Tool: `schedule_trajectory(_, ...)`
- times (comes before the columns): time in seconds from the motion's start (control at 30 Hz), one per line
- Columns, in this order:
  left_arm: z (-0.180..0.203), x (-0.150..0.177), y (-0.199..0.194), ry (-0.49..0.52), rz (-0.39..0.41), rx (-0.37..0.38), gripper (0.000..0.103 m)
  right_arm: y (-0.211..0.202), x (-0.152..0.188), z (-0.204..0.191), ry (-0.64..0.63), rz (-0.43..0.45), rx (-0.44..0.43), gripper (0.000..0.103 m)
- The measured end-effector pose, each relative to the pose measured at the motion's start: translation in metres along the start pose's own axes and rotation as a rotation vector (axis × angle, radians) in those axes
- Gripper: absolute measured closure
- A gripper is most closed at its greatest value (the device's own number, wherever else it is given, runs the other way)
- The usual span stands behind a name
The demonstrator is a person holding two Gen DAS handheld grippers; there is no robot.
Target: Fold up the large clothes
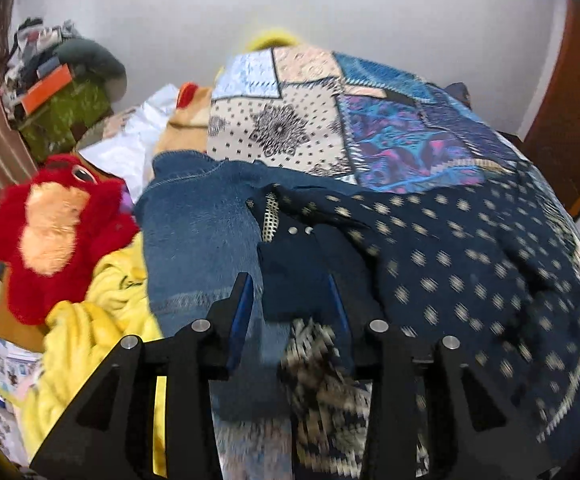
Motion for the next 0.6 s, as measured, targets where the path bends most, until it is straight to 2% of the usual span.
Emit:
schedule_trajectory(0.17,0.013,0.024,-0.048,0.046,0.035,0.008,0.060,-0.062,0.025,-0.027,-0.006,0.061,-0.071,0.089)
schedule_trajectory(0.3,0.021,0.054,-0.080,0.079,0.045,0.023,0.047,-0.097,0.061,-0.046,-0.021,0.070,-0.099,0.089)
schedule_trajectory(0.4,0.021,0.081,-0.089,0.083,0.025,0.038,0.041,-0.102,0.094,-0.058,-0.039,0.031,-0.121,0.089)
schedule_trajectory(0.6,0.015,0.139,-0.077,0.038,-0.068,0.092,0.041,-0.080,0.166,-0.078,-0.078,-0.088,-0.137,0.089)
Point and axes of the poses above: each gripper's, at about its wrist camera, not at the fingertips, and y roughly the way its jaws point, z to its right, x to its underside, the point moved 10 cm from there along y, roughly the way its jaws point, and after that the axes turned 9 degrees about -z, right-handed, at the moved point
